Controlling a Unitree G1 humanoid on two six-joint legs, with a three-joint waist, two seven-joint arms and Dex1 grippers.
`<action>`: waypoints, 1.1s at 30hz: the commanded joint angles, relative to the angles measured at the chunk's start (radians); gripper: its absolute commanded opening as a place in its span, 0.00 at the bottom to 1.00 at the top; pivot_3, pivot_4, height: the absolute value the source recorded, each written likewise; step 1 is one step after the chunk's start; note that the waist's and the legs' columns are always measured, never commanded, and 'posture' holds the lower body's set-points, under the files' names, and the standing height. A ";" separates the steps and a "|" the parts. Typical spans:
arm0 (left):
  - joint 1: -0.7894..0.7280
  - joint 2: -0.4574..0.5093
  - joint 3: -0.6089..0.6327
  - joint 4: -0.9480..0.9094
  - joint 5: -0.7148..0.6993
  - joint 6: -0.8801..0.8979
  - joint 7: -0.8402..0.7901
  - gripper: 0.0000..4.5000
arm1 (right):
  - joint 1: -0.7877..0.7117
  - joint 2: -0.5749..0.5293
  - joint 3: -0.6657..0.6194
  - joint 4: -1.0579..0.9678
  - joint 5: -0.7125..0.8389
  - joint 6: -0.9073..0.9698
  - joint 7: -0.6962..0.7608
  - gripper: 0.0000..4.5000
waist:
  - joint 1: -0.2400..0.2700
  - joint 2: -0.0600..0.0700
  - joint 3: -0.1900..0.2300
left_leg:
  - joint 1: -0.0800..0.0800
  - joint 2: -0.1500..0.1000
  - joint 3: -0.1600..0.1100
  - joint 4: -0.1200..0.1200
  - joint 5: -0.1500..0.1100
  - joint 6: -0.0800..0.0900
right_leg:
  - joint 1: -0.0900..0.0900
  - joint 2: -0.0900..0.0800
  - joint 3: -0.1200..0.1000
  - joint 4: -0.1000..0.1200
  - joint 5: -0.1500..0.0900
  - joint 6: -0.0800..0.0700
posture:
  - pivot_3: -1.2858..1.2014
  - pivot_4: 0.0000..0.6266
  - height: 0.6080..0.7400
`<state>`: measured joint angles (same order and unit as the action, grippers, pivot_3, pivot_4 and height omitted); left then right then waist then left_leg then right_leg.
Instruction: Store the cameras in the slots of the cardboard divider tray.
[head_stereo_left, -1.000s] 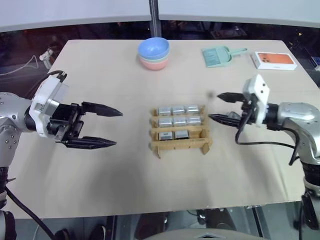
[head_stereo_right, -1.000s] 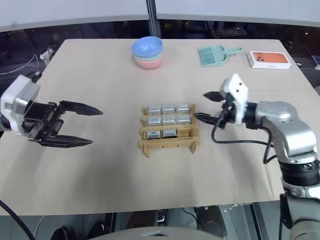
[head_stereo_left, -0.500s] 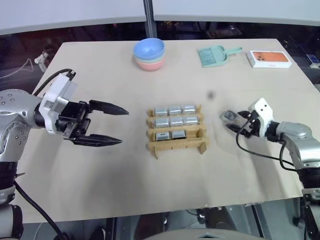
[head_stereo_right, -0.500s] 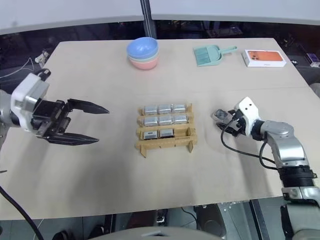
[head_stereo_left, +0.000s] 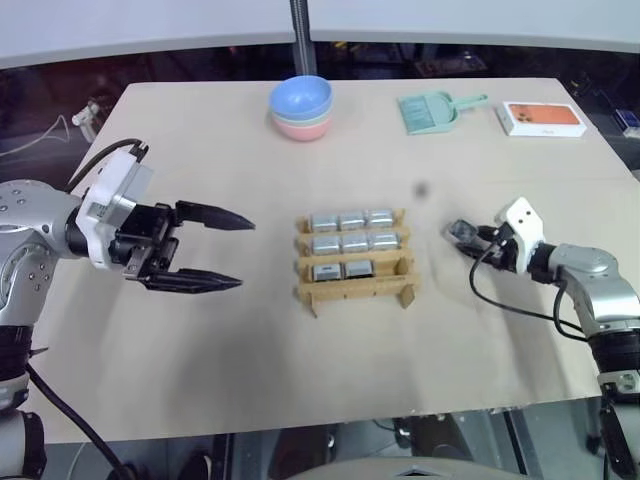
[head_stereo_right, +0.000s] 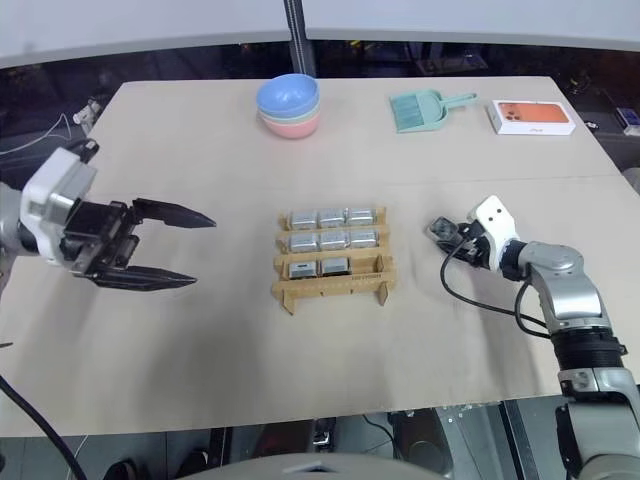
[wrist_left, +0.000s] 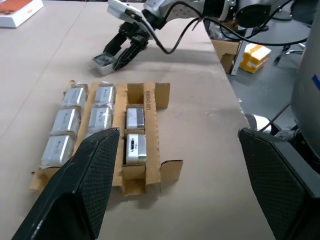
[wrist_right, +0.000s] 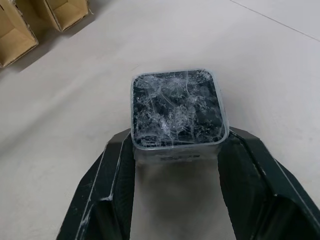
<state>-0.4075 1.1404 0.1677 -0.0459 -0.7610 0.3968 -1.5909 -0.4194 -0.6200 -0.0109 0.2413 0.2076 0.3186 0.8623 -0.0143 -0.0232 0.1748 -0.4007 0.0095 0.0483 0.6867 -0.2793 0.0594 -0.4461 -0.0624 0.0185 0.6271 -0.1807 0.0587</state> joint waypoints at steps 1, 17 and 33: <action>-0.011 -0.035 -0.015 -0.002 0.056 0.086 0.150 0.88 | -0.015 -0.005 0.013 -0.069 -0.101 -0.195 -0.079 0.40 | 0.000 0.000 0.000 | 0.000 0.000 0.000 0.000 0.000 0.000 | 0.000 0.000 0.000 0.000 0.000 0.000 | 0.52 0.24 1.00; -0.069 -0.348 -0.019 -0.095 -0.117 0.536 0.584 0.88 | -0.084 0.179 0.329 -0.467 -0.342 -0.478 -0.124 0.40 | 0.000 -0.001 0.000 | 0.001 0.000 -0.003 0.002 0.003 -0.004 | 0.000 0.000 0.000 0.002 0.000 0.000 | 0.52 0.24 1.00; -0.059 -0.387 -0.055 -0.147 -0.167 0.608 0.568 0.88 | -0.086 0.205 0.366 -0.465 -0.418 -0.517 -0.140 0.40 | 0.000 -0.001 0.000 | 0.001 -0.001 -0.004 0.001 0.003 -0.006 | 0.001 0.000 0.000 0.003 0.000 0.000 | 0.52 0.24 1.00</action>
<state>-0.4577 0.7557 0.1117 -0.1797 -0.9331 1.0226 -1.0102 -0.4866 -0.4208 0.3643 -0.1877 -0.2162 -0.1782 0.7342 -0.0141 -0.0243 0.1746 -0.3995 0.0088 0.0447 0.6881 -0.2759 0.0536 -0.4452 -0.0627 0.0186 0.6298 -0.1803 0.0582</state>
